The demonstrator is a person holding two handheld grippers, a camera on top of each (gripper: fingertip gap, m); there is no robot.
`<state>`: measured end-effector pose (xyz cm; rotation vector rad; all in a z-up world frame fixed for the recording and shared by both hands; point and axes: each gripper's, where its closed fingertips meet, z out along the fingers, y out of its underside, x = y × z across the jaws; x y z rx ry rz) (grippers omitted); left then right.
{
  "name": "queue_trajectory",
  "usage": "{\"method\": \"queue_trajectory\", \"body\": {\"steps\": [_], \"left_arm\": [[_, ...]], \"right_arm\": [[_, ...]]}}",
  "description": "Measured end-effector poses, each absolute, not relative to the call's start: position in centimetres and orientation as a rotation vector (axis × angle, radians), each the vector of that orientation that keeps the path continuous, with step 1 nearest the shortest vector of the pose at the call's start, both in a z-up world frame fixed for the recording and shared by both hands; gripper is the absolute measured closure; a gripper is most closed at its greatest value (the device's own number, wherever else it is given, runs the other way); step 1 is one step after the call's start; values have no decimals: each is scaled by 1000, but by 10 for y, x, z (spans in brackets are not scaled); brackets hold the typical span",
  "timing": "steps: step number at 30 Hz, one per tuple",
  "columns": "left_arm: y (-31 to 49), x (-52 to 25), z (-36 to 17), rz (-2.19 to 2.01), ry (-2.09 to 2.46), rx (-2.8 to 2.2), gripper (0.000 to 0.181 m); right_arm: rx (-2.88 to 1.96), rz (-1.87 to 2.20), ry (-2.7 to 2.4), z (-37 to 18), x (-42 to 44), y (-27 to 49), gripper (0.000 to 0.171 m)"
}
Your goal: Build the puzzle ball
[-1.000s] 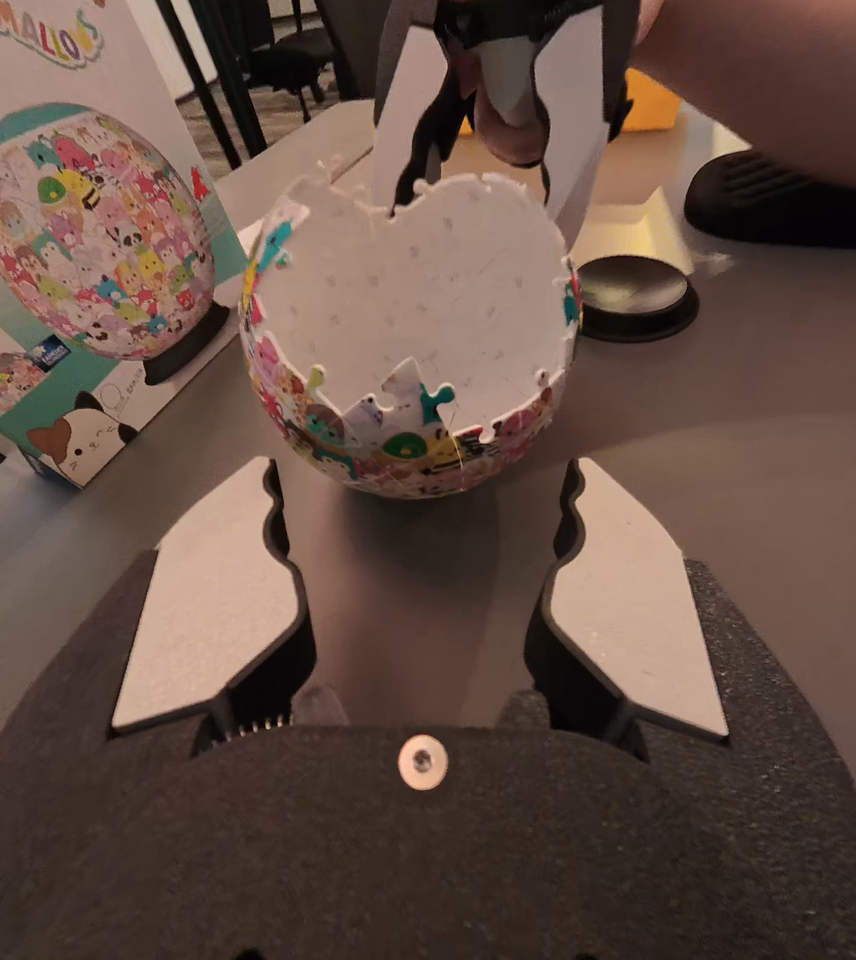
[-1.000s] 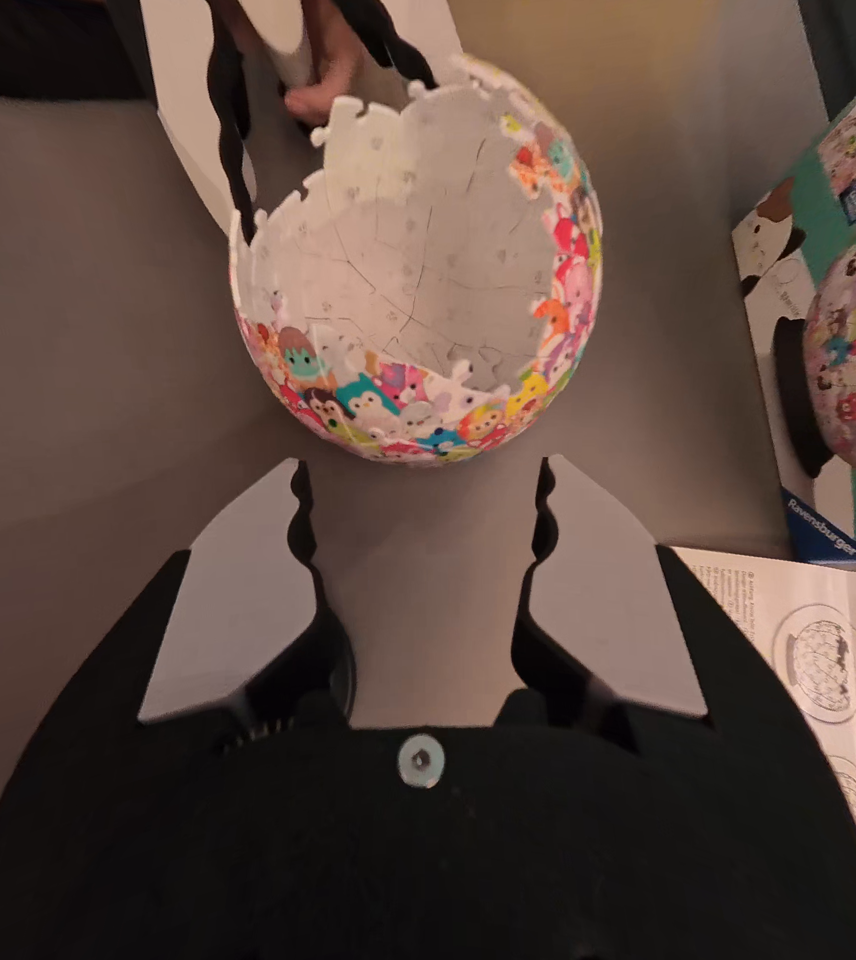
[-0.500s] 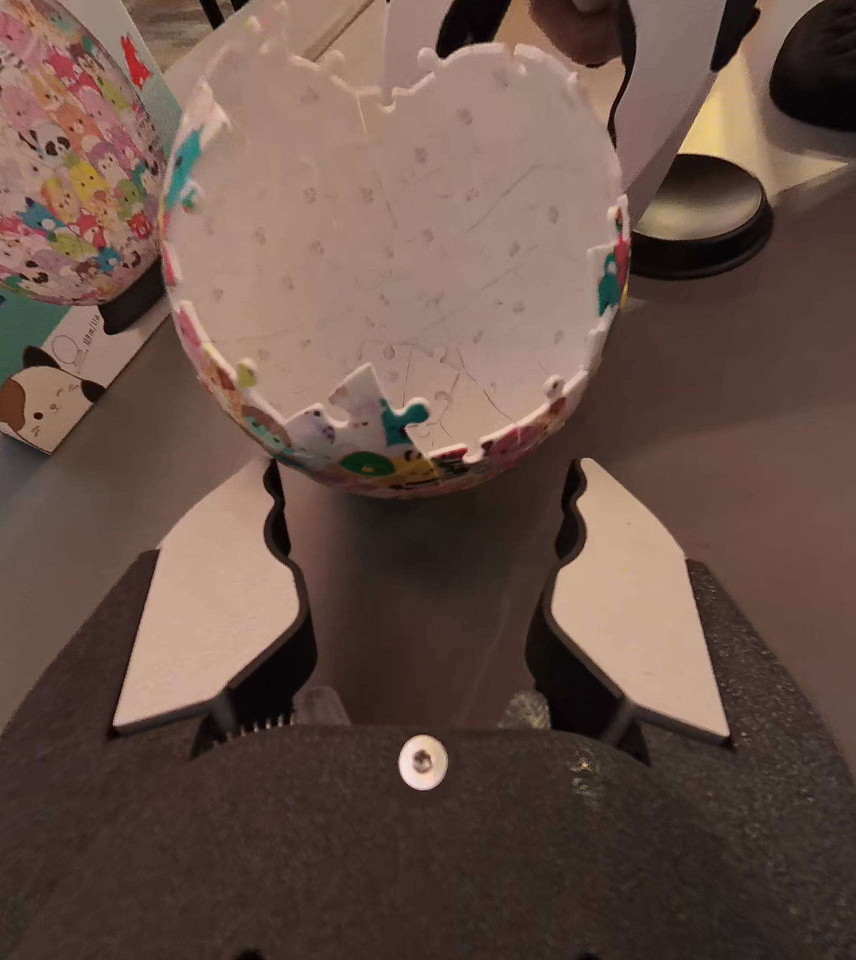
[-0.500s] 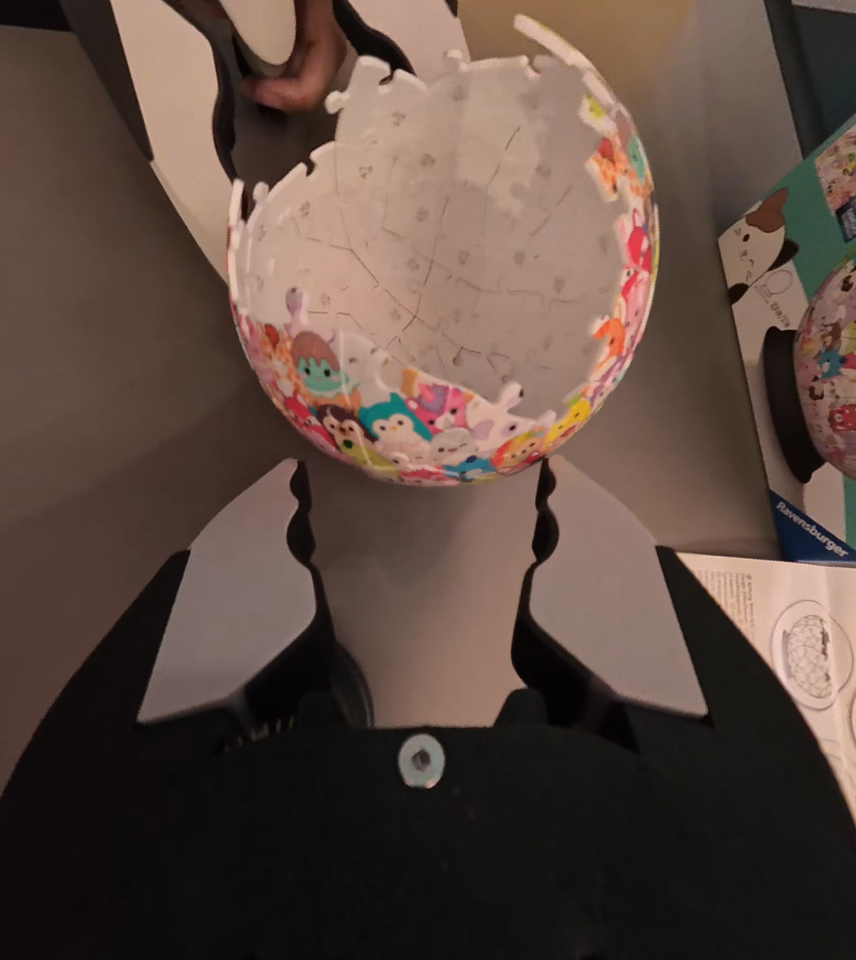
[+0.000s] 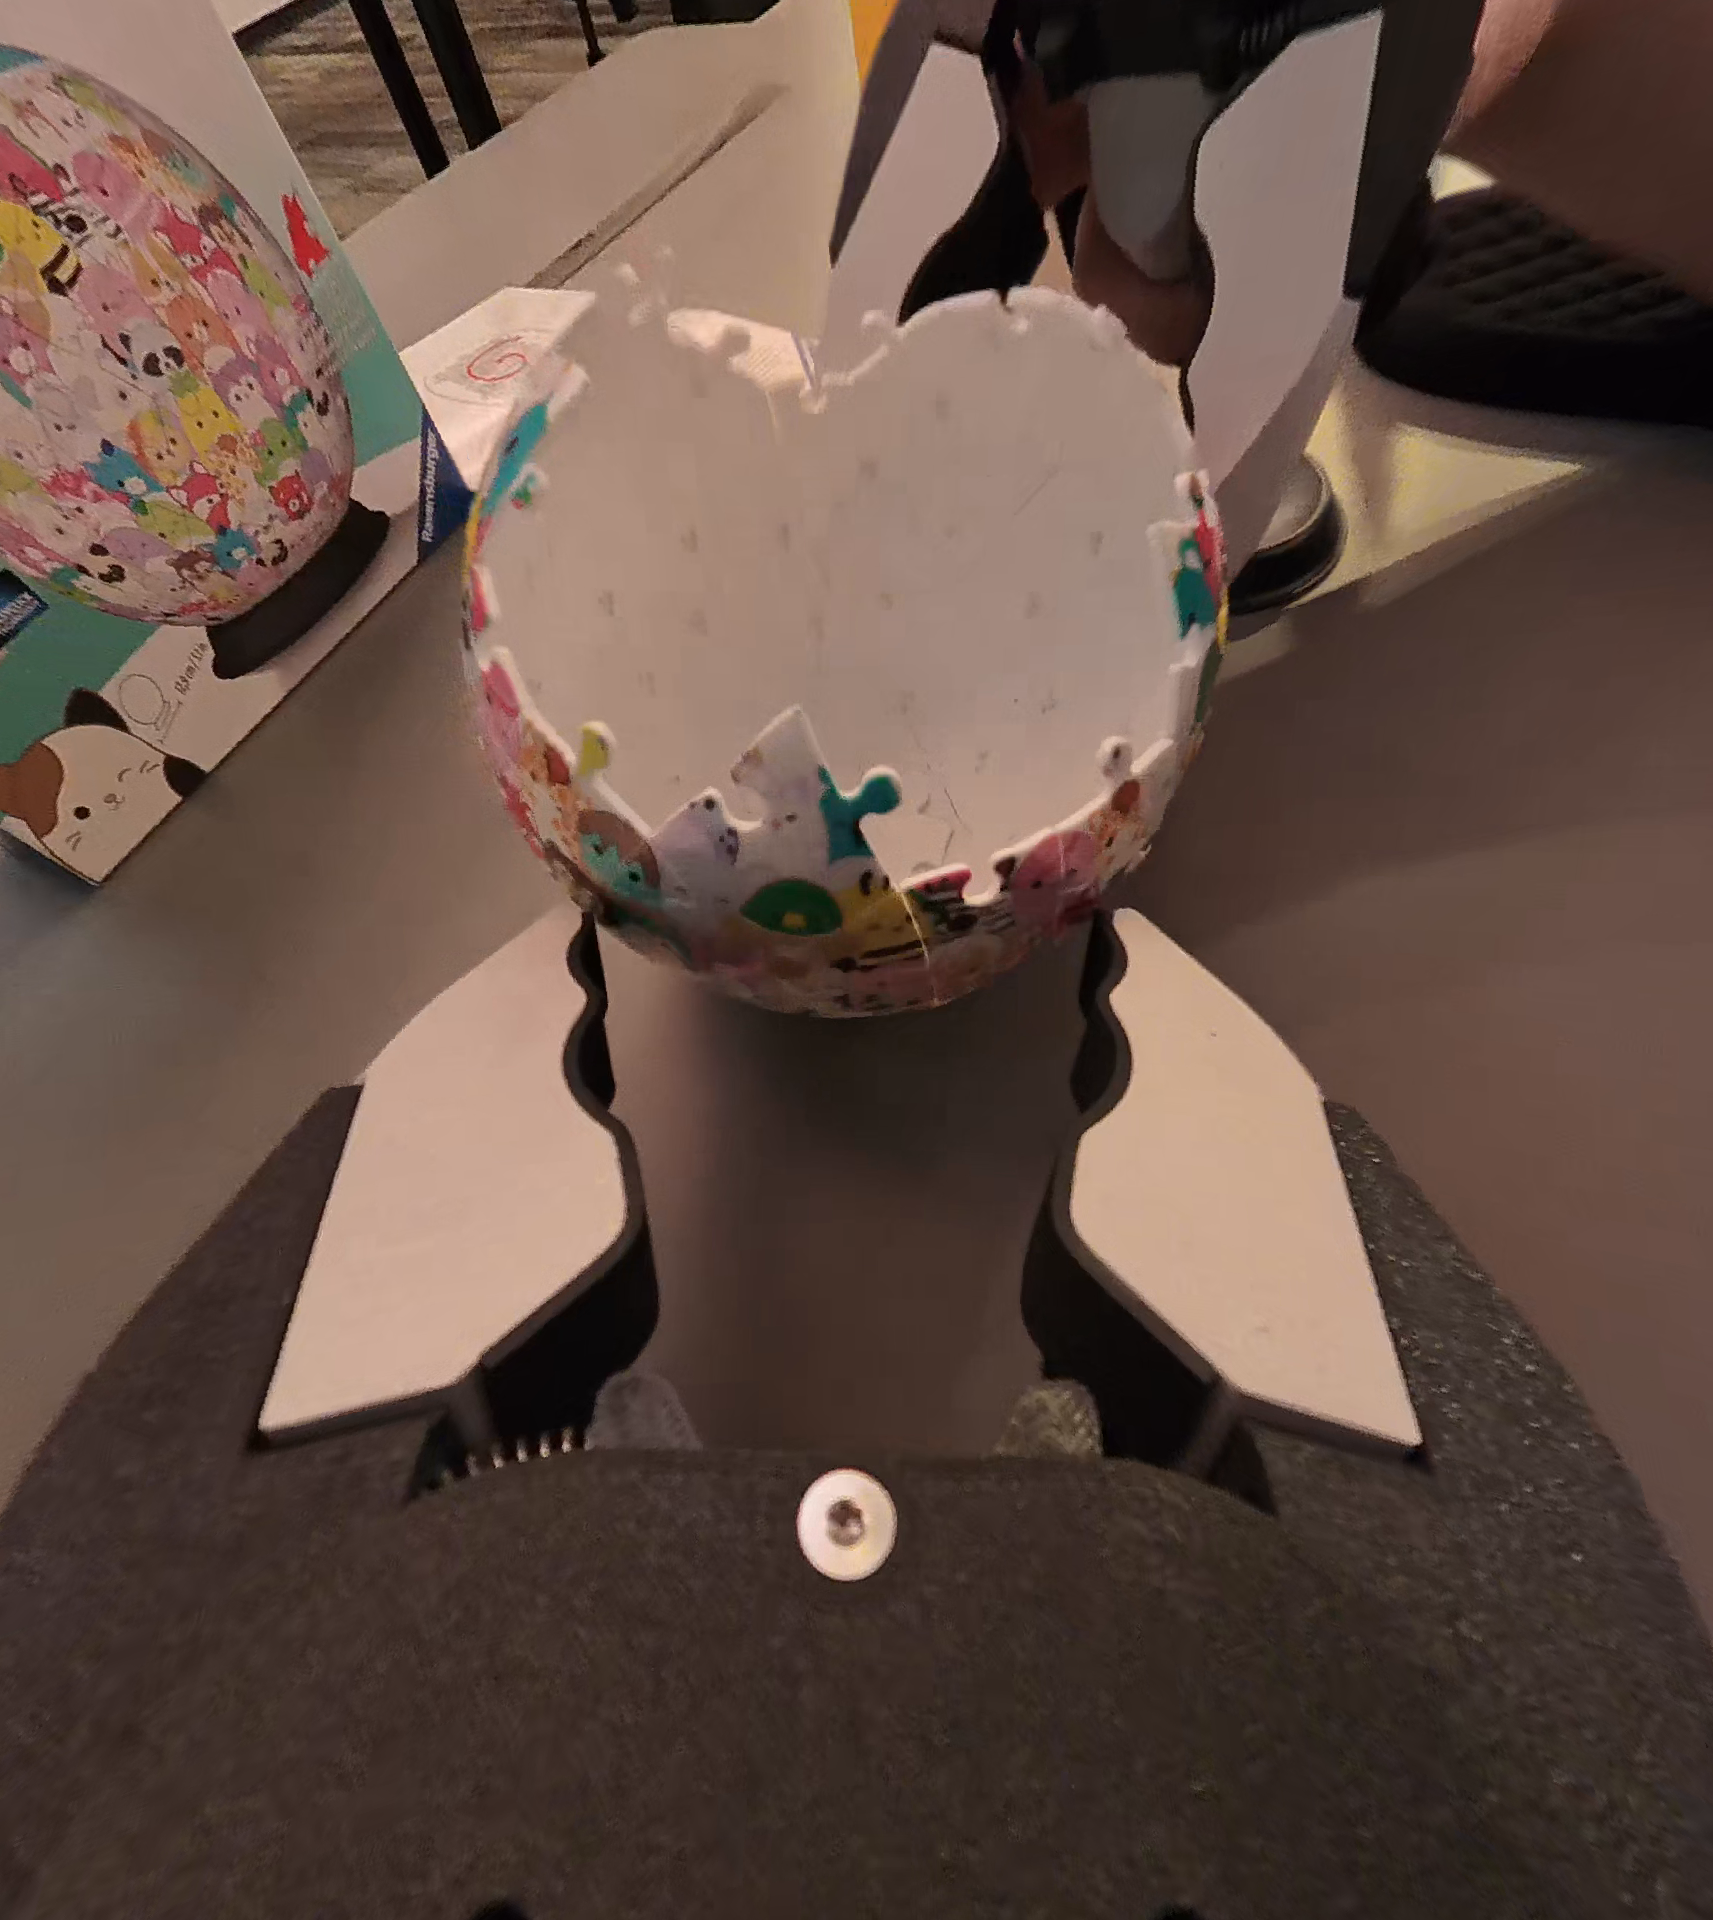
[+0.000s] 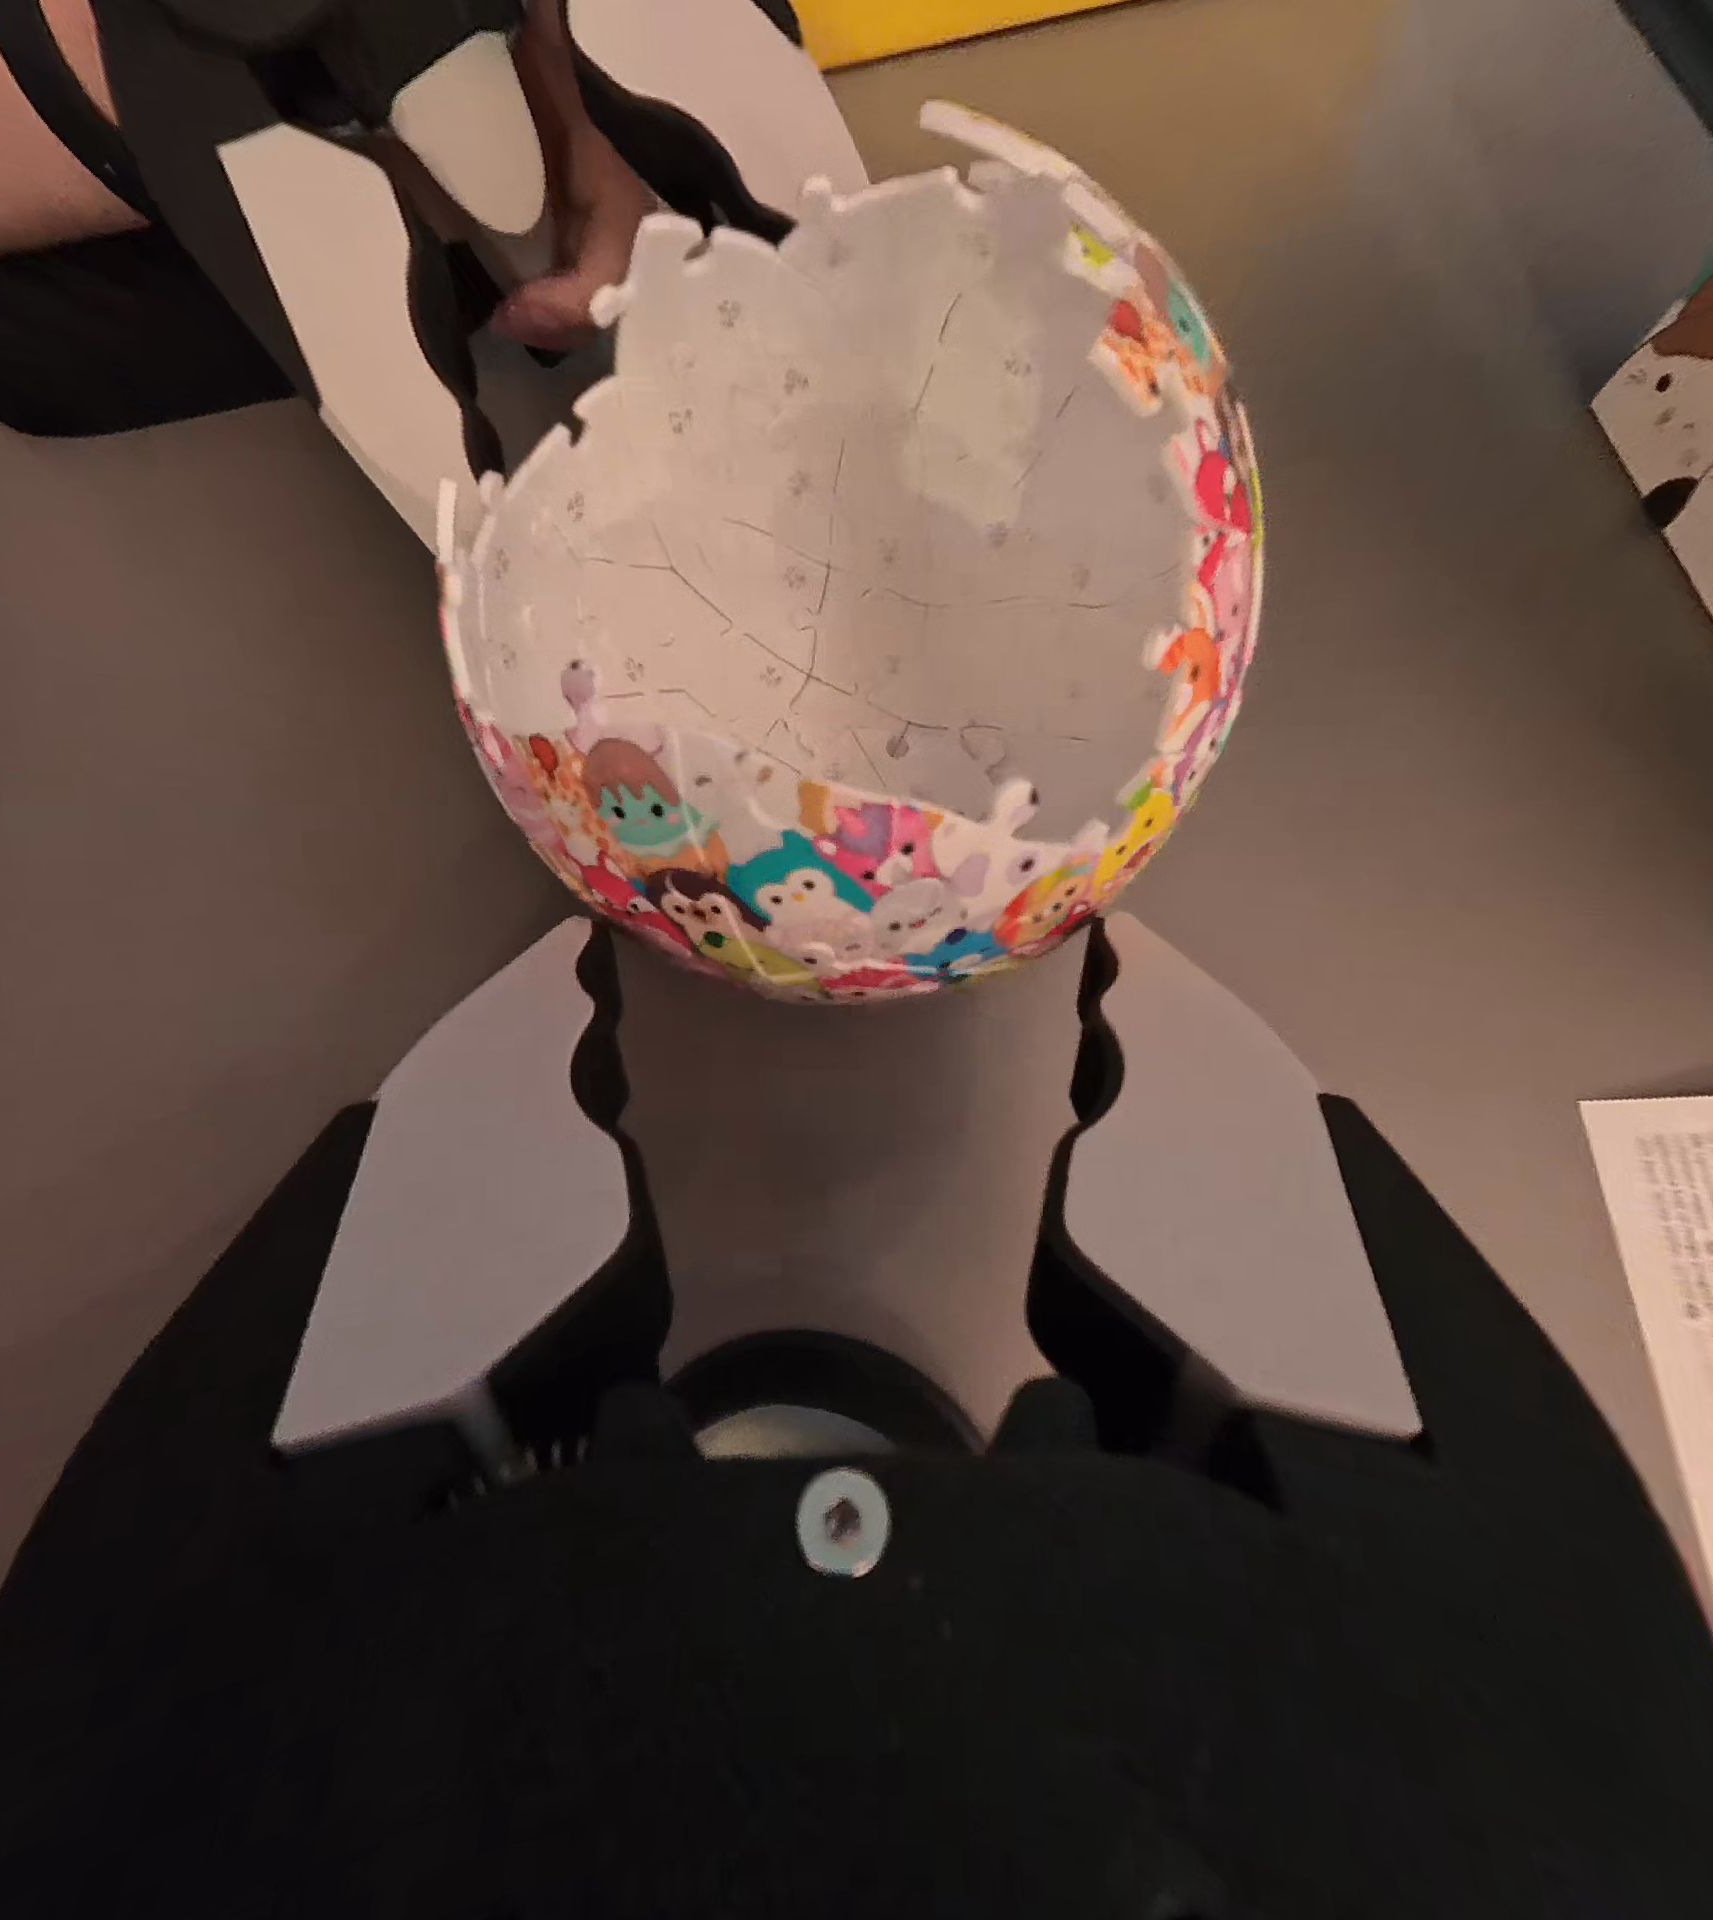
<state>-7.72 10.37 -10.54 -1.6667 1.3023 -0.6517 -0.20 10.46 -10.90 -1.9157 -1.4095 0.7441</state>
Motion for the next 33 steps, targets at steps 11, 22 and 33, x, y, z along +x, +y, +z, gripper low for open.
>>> {"method": "queue_trajectory", "body": {"steps": [11, 22, 33], "left_arm": [[112, -66, -97, -641, 1224, -1666, 96], [122, -55, -92, -643, 1196, -1650, 96], [120, -52, -89, -621, 1223, -1598, 97]], "right_arm": [[-1898, 687, -1164, -64, 29, 112, 82], [-1916, 745, -1601, -29, -20, 93, 100], [-2192, 681, -2014, -61, -30, 78, 138]]}}
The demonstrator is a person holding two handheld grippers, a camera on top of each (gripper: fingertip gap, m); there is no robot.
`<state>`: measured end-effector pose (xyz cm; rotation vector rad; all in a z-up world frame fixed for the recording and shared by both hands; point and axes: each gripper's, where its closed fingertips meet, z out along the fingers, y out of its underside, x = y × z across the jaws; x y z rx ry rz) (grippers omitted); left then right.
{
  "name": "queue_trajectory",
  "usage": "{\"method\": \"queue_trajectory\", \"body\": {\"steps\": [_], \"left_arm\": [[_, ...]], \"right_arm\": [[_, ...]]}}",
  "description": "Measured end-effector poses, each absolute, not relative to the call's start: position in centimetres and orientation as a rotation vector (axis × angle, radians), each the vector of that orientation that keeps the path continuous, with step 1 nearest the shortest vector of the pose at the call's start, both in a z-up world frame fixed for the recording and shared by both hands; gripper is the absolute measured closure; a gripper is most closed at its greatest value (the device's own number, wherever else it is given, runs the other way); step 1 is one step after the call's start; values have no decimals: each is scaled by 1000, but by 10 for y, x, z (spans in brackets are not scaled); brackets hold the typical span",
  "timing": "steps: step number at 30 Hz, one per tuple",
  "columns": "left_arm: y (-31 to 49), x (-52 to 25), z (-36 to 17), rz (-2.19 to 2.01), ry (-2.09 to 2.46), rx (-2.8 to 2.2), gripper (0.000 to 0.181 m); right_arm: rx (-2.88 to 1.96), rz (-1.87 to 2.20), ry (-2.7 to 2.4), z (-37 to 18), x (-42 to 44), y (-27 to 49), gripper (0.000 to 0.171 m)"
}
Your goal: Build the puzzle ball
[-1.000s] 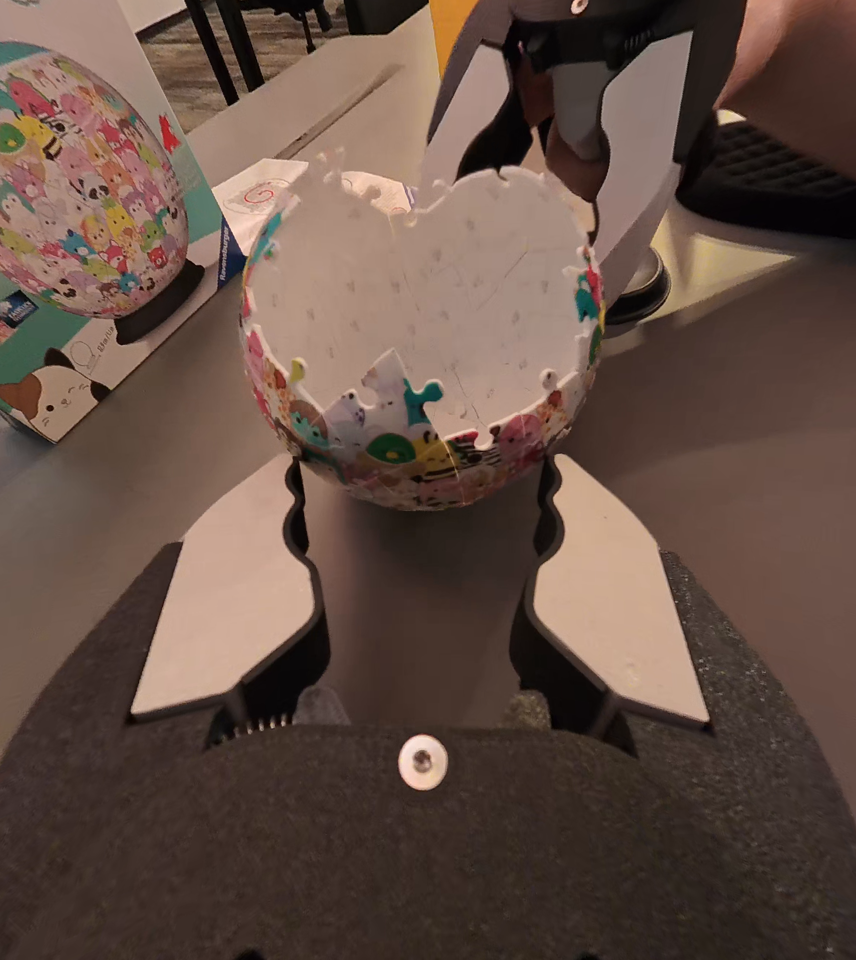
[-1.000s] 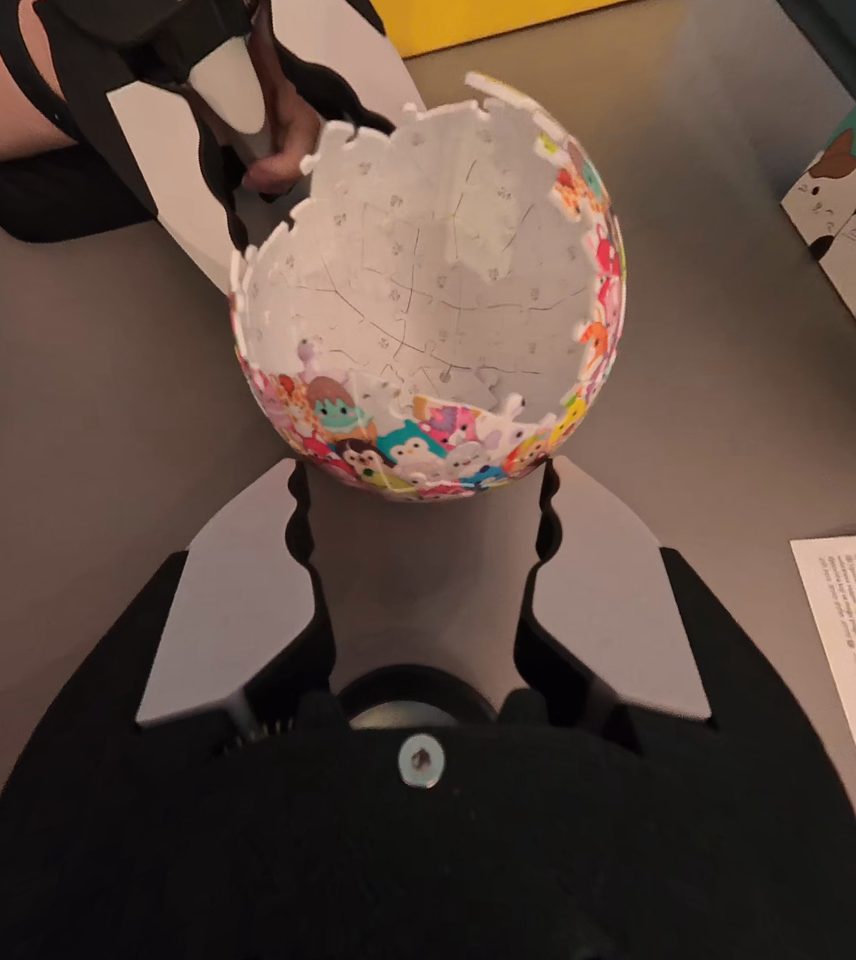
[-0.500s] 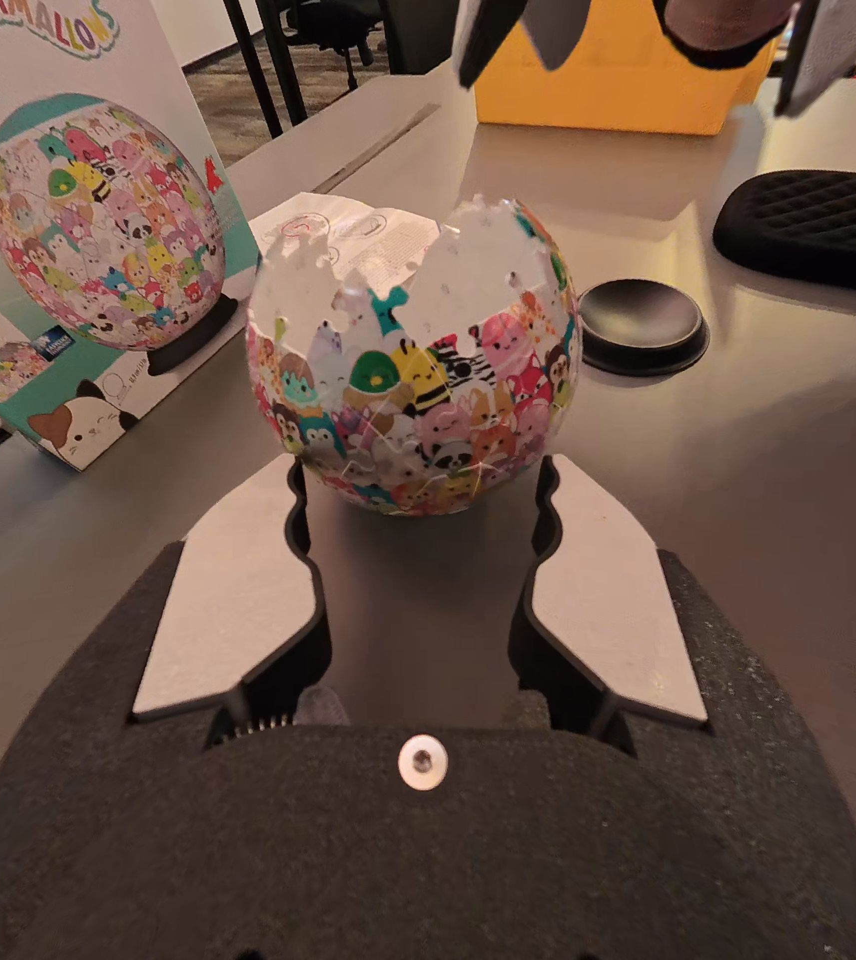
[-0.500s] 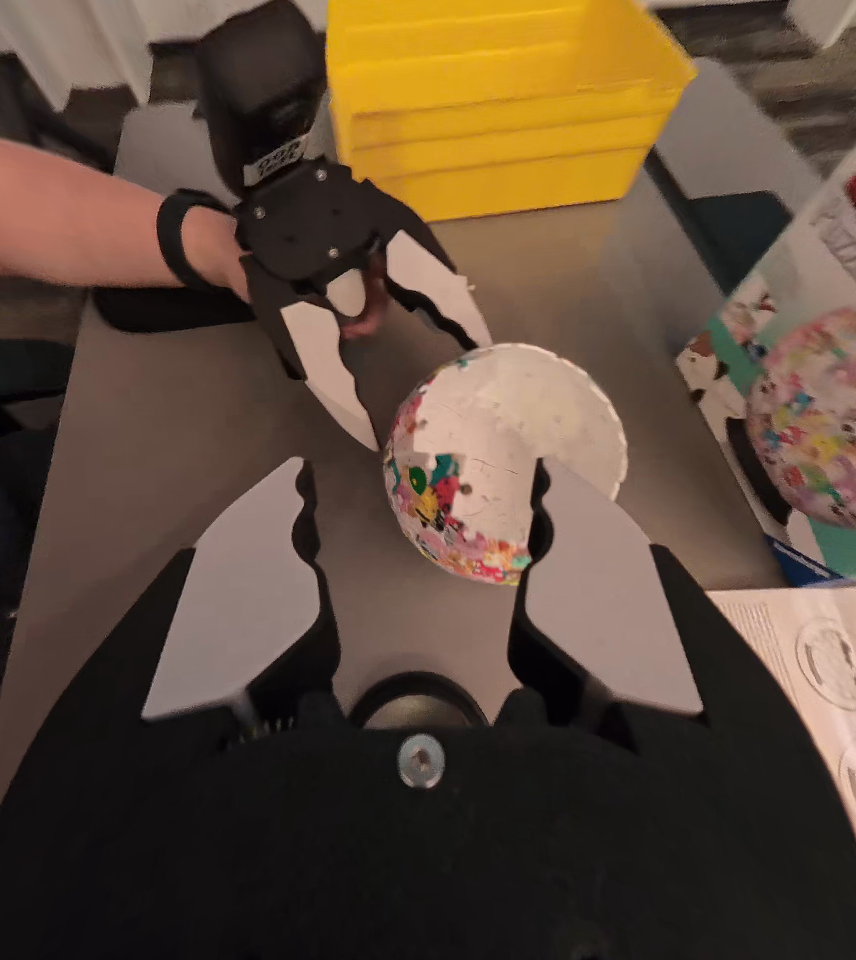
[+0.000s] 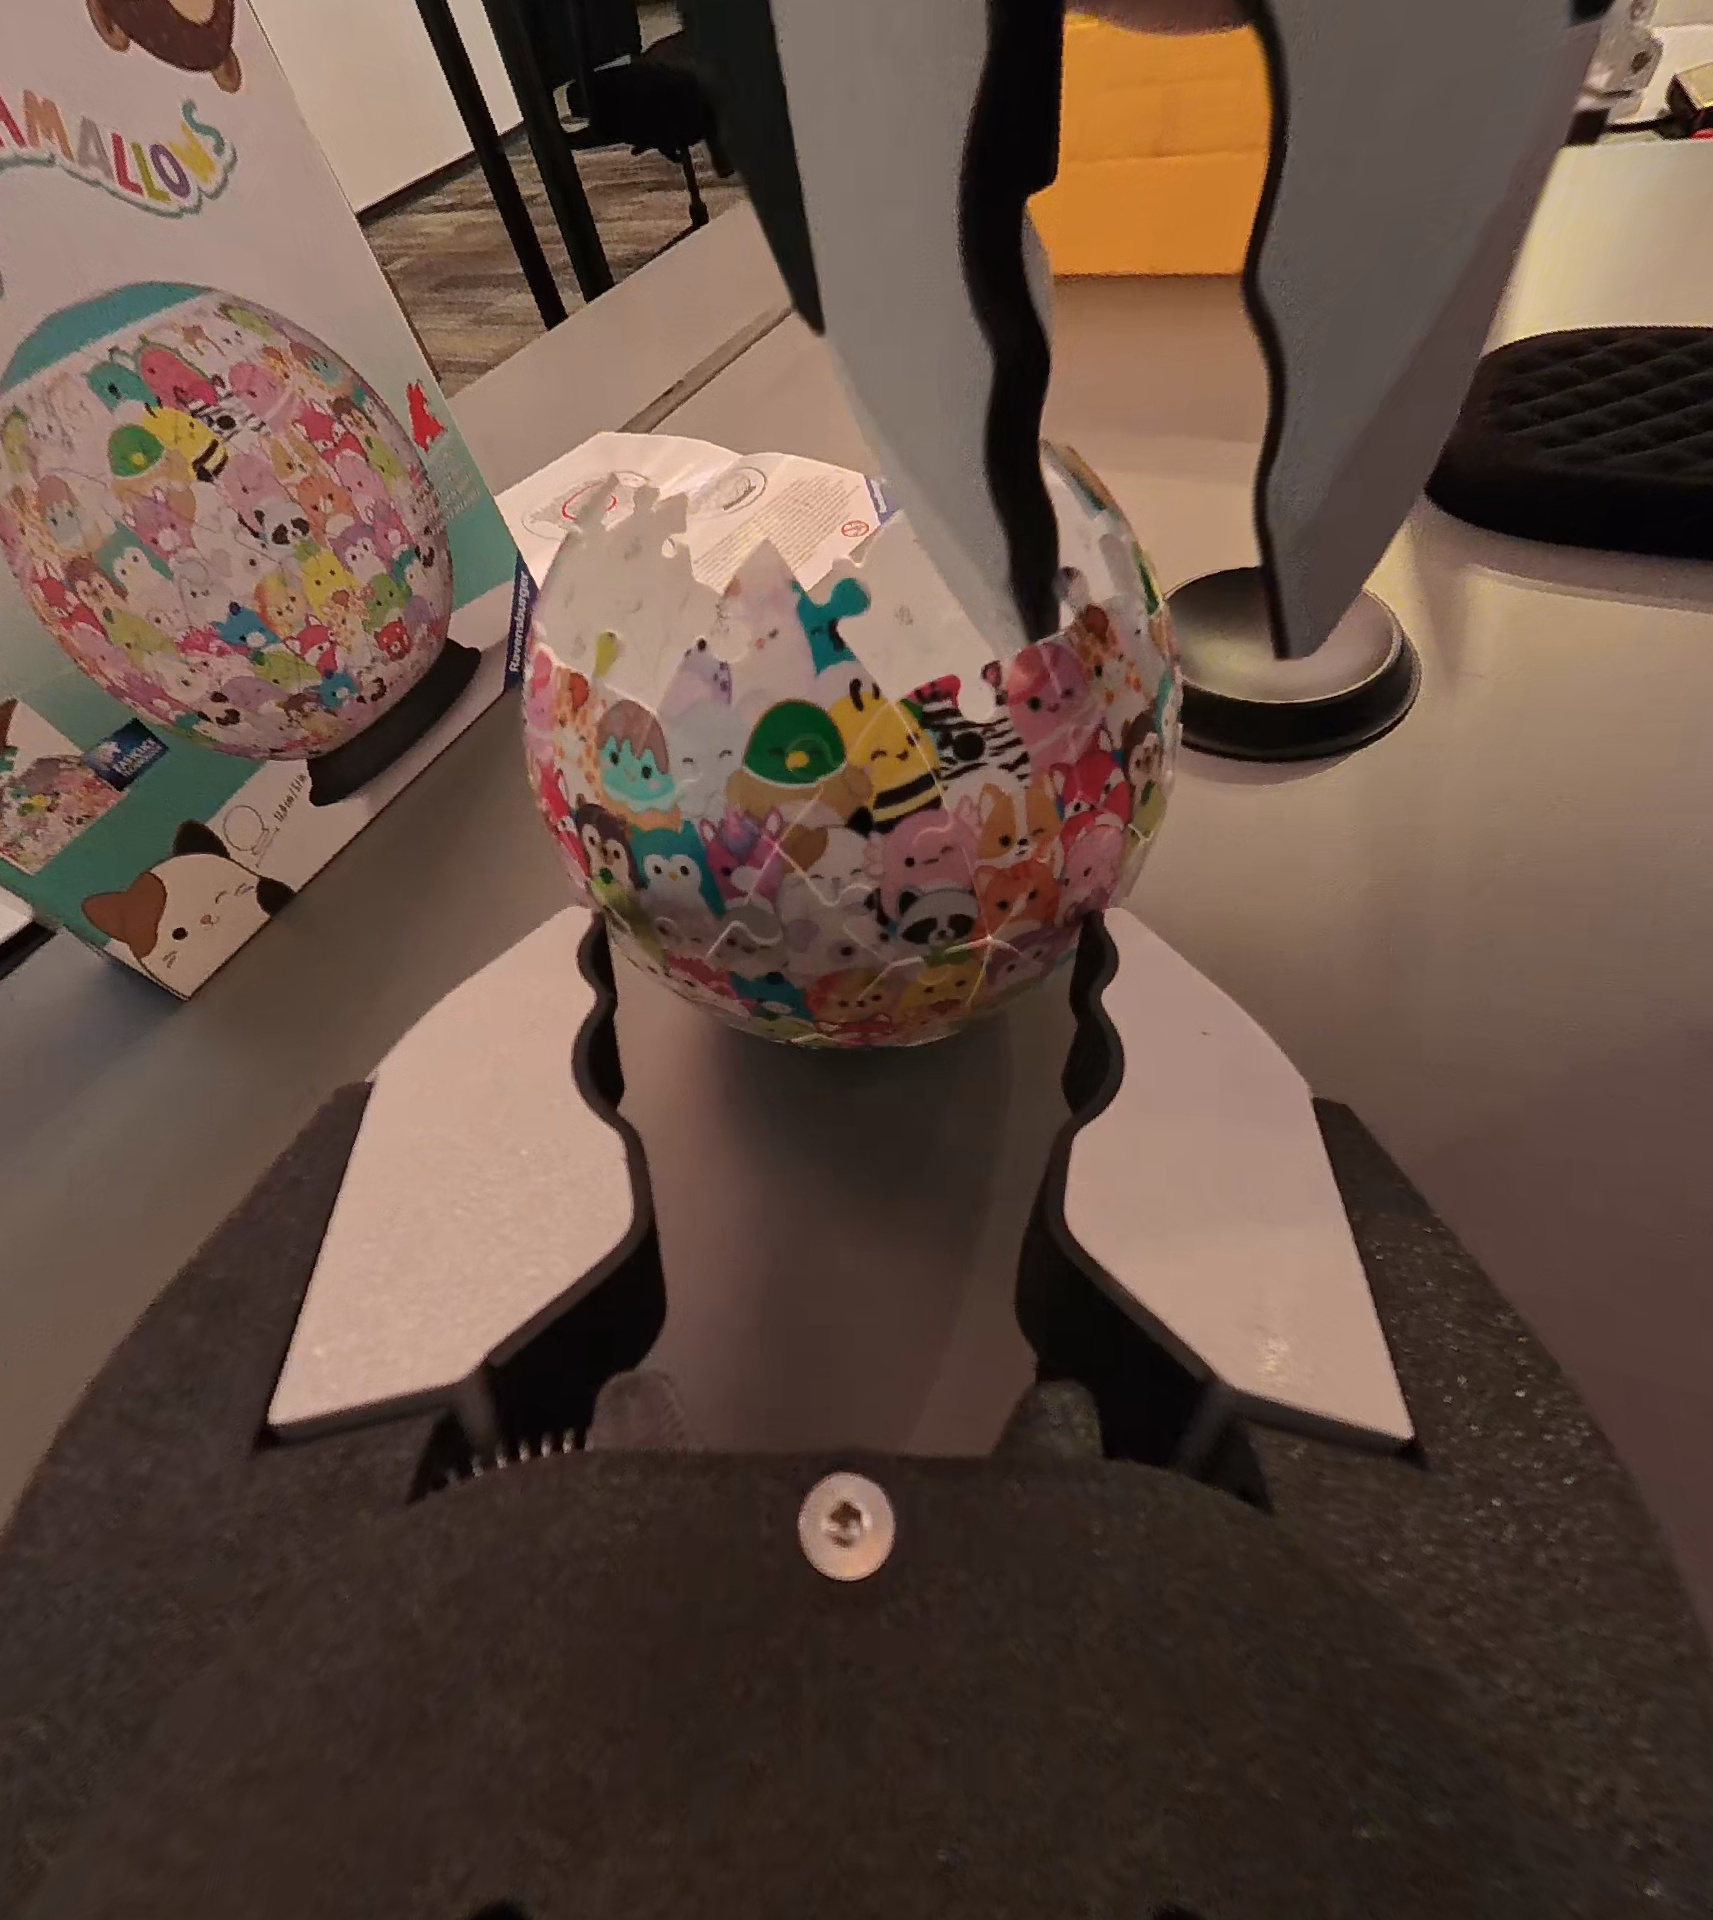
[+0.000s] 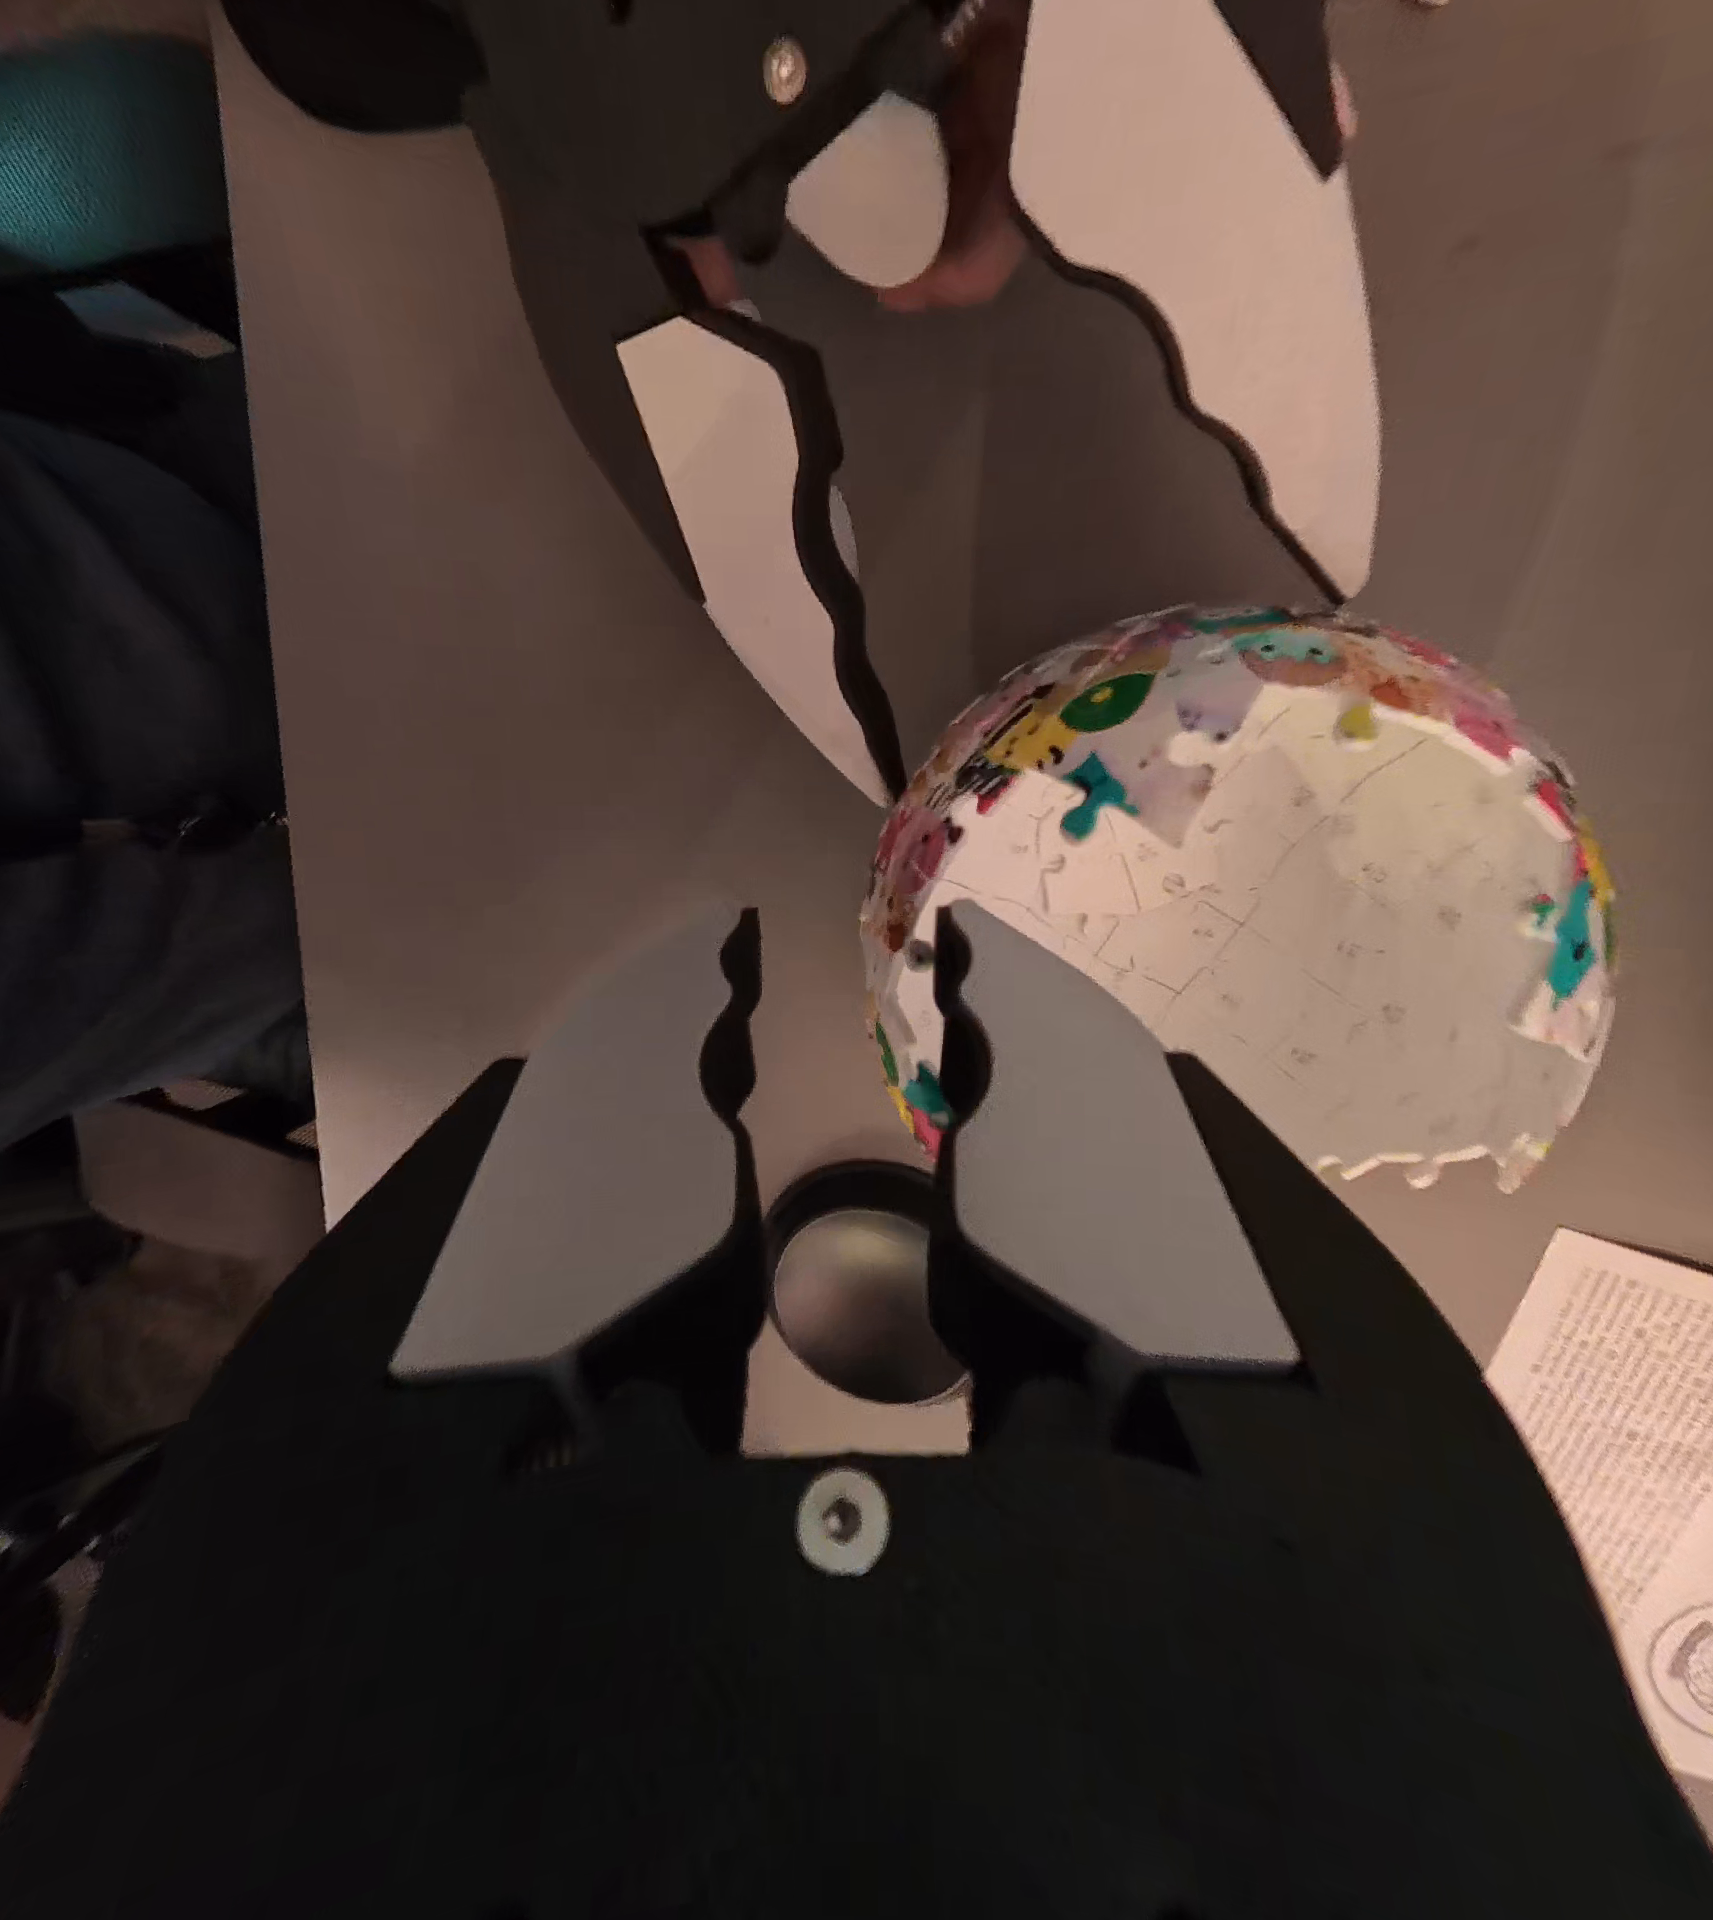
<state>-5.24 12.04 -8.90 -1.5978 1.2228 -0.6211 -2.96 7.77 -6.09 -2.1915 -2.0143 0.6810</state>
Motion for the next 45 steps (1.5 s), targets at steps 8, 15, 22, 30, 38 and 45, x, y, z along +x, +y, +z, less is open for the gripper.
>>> {"method": "queue_trajectory", "body": {"steps": [8, 15, 22, 30, 38, 45], "left_arm": [[119, -52, -86, -593, 1242, -1558, 100], [116, -51, -84, -579, 1252, -1533, 101], [113, -48, -83, -586, 1259, -1523, 101], [110, -45, -83, -588, 1260, -1518, 99], [111, -47, -80, -583, 1249, -1512, 101], [112, -48, -81, -593, 1242, -1513, 99]], "right_arm": [[-2337, 658, -2094, -77, -26, 75, 154], [-2463, 704, -2038, -81, -24, 72, 167], [-2502, 707, -1984, -83, -24, 70, 168], [-2544, 705, -1958, -82, -24, 66, 167], [-2605, 686, -1883, -85, -31, 69, 167], [-2605, 661, -1870, -86, -33, 69, 167]]}}
